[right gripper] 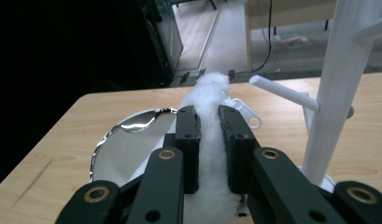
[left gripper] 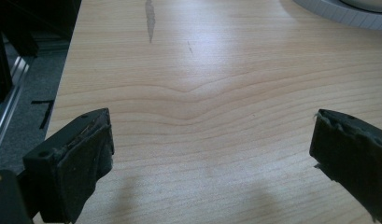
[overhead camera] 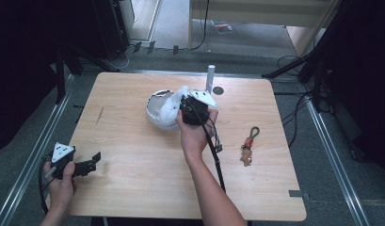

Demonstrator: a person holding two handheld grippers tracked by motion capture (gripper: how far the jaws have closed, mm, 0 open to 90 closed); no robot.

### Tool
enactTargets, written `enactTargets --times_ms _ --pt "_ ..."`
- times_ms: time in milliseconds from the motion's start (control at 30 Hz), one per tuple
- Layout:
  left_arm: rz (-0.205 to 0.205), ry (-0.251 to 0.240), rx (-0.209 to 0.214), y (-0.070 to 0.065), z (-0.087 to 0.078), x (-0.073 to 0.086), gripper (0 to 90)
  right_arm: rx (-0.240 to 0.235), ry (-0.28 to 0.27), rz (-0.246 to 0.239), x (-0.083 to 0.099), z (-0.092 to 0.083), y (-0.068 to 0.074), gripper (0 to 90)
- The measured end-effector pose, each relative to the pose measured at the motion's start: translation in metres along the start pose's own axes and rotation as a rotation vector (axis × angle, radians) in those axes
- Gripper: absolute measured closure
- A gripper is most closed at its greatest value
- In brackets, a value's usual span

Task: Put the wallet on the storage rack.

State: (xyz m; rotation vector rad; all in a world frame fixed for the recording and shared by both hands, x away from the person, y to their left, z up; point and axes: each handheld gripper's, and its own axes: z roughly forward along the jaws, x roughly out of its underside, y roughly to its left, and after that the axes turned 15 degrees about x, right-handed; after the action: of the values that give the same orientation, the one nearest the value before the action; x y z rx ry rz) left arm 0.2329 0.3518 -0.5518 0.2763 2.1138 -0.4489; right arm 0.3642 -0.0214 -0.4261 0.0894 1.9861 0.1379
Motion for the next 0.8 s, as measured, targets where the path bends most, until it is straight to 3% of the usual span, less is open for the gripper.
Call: enactTargets --times_ms 233,400,633,800 --pt "0.000 -0.003 0.004 0.000 0.000 0.000 0.4 0.063 -0.086 -0.028 0.010 0.008 0.015 80.5" --pt "0.000 -0.004 0.005 0.000 0.000 0.000 0.4 0.076 -0.087 -0.081 0.023 0.016 0.029 80.0" --pt "0.001 -0.001 0.003 0.000 0.000 0.000 0.4 0.058 -0.074 -0.112 0.029 0.022 0.032 78.8" --pt "0.003 0.000 0.000 0.000 0.000 0.000 0.4 0.008 -0.064 -0.128 0.029 0.025 0.030 76.5"
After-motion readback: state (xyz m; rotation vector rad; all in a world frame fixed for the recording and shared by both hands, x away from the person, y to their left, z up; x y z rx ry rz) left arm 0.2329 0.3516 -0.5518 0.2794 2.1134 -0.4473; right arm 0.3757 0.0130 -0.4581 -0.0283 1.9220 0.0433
